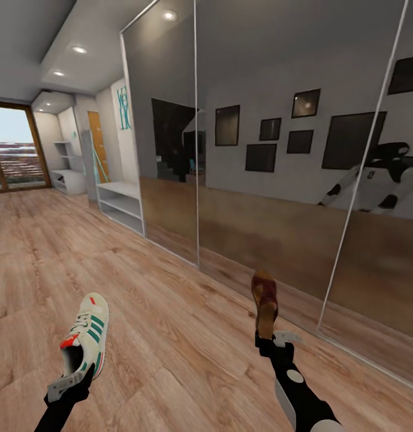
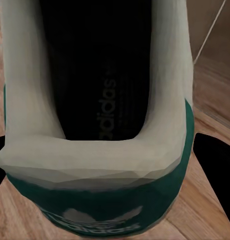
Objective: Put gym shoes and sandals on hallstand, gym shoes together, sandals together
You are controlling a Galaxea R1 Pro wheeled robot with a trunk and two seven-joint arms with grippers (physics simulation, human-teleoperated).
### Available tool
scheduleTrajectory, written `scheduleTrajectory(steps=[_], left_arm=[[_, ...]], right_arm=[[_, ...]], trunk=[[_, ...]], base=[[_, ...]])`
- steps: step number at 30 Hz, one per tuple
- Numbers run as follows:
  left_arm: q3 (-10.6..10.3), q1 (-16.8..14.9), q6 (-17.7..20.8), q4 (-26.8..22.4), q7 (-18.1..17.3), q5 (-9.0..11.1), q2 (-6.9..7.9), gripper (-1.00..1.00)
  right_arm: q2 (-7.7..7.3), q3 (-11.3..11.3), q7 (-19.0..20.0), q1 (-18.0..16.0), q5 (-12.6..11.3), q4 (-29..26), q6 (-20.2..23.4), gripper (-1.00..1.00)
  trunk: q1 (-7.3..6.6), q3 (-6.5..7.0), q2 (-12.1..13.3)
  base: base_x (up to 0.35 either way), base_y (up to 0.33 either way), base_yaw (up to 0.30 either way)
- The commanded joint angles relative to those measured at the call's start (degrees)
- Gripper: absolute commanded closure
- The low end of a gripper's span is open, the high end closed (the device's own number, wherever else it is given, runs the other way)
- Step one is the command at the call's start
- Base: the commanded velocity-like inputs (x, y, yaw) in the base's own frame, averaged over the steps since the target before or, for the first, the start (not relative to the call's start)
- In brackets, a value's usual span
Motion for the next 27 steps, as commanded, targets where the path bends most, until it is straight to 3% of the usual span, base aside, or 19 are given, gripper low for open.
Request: scheduleTrajectory(steps=[1, 27], left_arm=[[-0.4, -0.1, -0.1, 0.1, -0.3, 0.6, 0.0, 1.0], [-0.4, -0.1, -0.1, 0.1, -0.3, 0.6, -0.35, 1.0]], right_arm=[[0.06, -0.3, 0.0, 0.0, 0.3, 0.0, -0.1, 1.0], [0.14, -0.3, -0.1, 0.0, 0.3, 0.0, -0.1, 1.0]], trunk=[[0.02, -0.06, 0.0], [0.02, -0.19, 0.0]], base=[[0.318, 0.0, 0.292], [0.346, 0.0, 0.292]])
